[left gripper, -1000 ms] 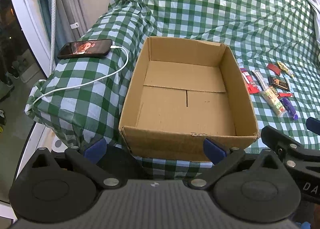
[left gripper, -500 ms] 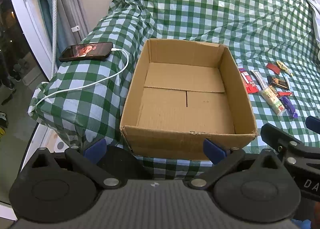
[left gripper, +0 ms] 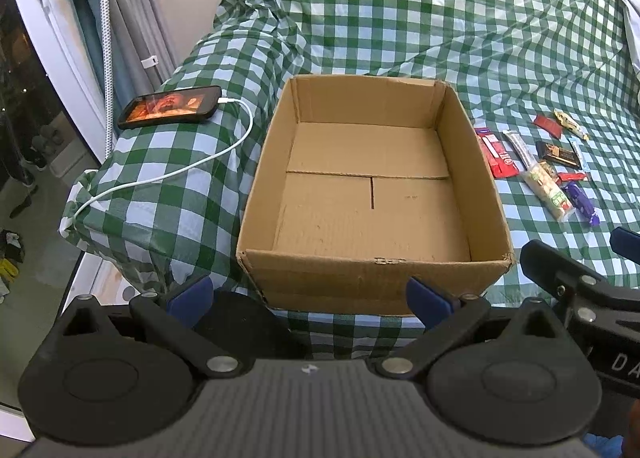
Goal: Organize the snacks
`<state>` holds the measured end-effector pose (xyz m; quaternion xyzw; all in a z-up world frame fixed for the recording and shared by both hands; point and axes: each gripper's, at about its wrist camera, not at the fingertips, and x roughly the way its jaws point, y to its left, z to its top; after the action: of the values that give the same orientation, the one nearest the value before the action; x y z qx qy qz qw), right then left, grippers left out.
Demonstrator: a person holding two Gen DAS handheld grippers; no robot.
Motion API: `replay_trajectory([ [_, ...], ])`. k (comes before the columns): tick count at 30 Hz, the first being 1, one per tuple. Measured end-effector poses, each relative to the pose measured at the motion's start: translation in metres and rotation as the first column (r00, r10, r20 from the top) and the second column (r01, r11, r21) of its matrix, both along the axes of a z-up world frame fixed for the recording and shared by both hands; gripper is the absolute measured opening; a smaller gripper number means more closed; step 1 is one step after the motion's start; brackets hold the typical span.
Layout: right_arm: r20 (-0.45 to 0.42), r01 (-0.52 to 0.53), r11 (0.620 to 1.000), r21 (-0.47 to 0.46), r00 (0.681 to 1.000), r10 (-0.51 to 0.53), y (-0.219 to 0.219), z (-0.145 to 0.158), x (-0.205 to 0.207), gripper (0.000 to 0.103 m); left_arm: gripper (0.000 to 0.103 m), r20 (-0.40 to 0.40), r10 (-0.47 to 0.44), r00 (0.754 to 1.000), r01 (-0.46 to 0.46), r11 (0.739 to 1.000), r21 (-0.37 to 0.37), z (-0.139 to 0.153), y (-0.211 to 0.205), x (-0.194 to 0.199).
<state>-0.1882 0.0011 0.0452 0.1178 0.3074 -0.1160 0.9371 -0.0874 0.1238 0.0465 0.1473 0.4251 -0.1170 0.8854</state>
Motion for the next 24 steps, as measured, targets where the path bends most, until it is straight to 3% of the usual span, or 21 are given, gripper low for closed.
replay_trajectory([
  [10,0.011,0.063,0.994,0.089,0.998,-0.064,-0.025,-0.008,-0.007,0.103,0.103,-0.009,-0.042,0.999,0.042,0.998,0.053,-0.005,-0.019,-0.003],
  [15,0.022,0.115,0.987,0.113,0.993,-0.118,-0.047,-0.016,-0.013,0.103,0.103,-0.061,-0.076,0.995,0.079,0.996,0.046,-0.01,-0.037,0.0],
  [24,0.029,0.333,0.935,0.124,0.94,-0.339,-0.116,-0.033,-0.035,0.103,0.103,-0.083,-0.154,0.985,0.159,0.985,0.067,-0.016,-0.092,0.003],
])
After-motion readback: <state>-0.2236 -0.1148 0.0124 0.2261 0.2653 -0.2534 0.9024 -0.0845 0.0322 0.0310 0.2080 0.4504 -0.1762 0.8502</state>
